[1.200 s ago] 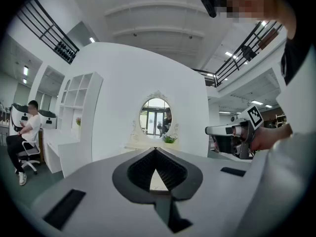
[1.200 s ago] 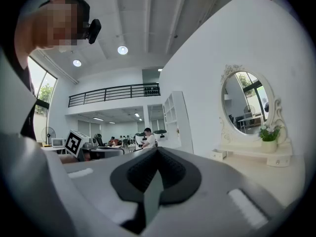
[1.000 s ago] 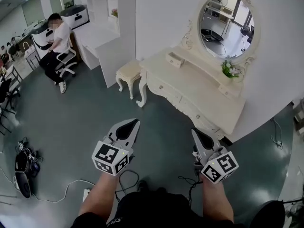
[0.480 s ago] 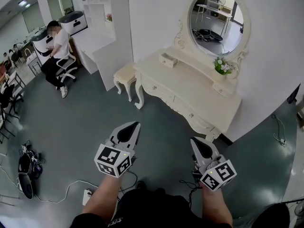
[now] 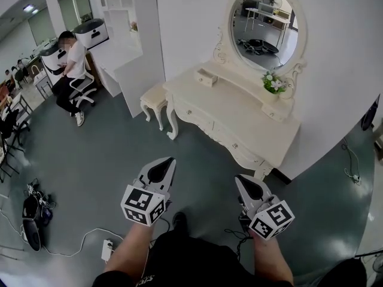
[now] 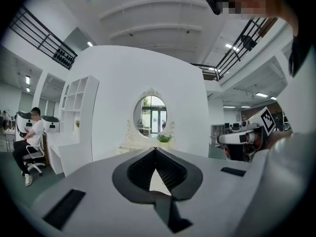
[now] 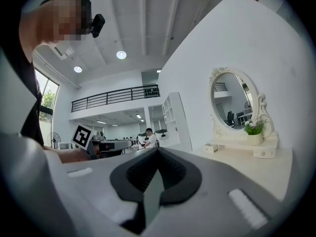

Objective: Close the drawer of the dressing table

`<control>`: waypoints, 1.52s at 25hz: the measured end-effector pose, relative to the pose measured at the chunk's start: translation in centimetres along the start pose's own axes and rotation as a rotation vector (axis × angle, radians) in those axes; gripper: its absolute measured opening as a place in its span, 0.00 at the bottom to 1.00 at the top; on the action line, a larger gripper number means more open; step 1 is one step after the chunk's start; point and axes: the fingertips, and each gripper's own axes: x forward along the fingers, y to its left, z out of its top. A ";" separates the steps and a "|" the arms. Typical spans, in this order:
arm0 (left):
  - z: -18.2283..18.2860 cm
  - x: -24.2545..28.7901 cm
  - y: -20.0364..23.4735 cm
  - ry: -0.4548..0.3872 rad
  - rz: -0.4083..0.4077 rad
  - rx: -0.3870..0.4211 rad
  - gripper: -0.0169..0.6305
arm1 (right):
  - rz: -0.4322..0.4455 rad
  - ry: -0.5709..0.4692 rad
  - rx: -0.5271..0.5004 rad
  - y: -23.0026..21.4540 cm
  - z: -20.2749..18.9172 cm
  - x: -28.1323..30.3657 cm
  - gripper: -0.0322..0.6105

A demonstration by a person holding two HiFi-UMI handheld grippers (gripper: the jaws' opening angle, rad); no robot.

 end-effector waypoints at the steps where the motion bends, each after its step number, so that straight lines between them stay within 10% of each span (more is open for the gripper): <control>1: 0.0 0.2 0.0 0.001 0.000 0.003 0.03 | 0.002 0.005 0.003 -0.1 -0.1 0.1 0.07; 38: -0.4 12.2 21.7 0.022 -0.038 -0.092 0.03 | 0.042 0.116 -0.027 -5.5 0.7 26.4 0.07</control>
